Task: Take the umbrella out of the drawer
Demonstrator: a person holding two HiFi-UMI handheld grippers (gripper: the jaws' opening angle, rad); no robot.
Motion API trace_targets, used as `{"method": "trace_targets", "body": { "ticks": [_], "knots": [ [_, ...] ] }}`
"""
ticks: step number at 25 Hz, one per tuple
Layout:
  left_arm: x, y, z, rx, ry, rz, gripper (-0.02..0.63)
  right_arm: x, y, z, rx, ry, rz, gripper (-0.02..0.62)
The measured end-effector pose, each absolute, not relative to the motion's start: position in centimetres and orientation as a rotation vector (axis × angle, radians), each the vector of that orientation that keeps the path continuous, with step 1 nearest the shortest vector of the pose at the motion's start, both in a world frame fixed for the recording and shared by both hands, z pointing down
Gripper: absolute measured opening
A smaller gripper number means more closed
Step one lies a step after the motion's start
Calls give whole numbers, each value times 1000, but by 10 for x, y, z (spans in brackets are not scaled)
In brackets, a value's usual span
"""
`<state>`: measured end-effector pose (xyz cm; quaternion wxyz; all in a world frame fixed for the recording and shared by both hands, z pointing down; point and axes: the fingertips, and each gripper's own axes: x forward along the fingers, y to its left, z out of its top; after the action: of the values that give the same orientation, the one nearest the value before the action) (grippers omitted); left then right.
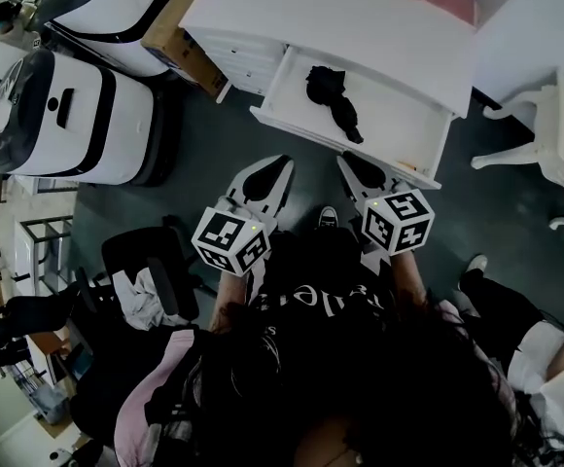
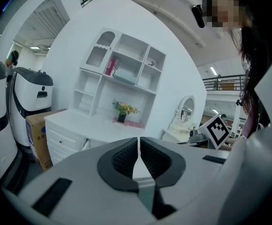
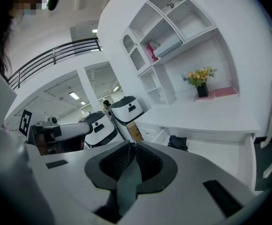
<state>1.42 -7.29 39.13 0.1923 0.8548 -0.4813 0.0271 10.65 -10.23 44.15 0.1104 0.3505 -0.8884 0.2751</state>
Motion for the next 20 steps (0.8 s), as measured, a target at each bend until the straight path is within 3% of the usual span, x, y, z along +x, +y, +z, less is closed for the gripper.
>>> {"method": "trace_targets", "body": {
  "ticks": [20],
  "knots": [
    [26, -141, 413, 2397, -1266, 128, 26, 113, -161, 469, 1062, -2537, 869, 69]
  ]
}}
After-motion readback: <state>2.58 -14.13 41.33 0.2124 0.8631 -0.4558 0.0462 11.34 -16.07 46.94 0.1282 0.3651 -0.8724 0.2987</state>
